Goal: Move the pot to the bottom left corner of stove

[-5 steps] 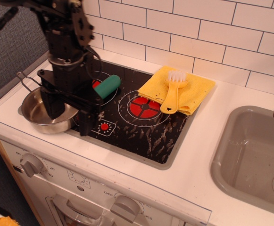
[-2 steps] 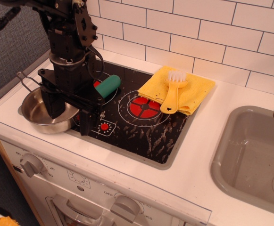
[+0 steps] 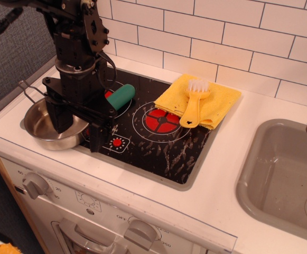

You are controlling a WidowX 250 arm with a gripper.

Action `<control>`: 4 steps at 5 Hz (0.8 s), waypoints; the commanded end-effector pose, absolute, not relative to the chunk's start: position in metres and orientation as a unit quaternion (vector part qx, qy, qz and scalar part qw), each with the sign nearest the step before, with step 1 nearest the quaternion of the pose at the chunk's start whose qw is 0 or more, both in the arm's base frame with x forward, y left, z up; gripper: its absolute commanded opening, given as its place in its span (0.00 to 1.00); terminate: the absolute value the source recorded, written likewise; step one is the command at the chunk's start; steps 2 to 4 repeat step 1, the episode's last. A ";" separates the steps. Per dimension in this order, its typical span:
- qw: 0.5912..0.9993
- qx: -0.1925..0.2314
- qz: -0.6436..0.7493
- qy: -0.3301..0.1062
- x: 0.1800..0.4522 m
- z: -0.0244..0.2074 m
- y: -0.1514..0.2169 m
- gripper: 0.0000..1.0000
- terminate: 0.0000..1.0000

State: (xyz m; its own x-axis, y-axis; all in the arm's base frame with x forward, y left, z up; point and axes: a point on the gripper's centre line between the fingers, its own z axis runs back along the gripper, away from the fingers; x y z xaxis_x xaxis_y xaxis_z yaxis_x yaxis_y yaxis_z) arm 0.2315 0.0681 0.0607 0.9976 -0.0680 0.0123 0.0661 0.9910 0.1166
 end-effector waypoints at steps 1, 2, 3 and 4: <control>0.997 0.064 -0.033 -0.026 0.235 0.069 0.072 1.00 1.00; 0.997 0.064 -0.033 -0.026 0.235 0.069 0.072 1.00 1.00; 0.997 0.064 -0.033 -0.026 0.235 0.069 0.072 1.00 1.00; 0.997 0.064 -0.033 -0.026 0.235 0.069 0.072 1.00 1.00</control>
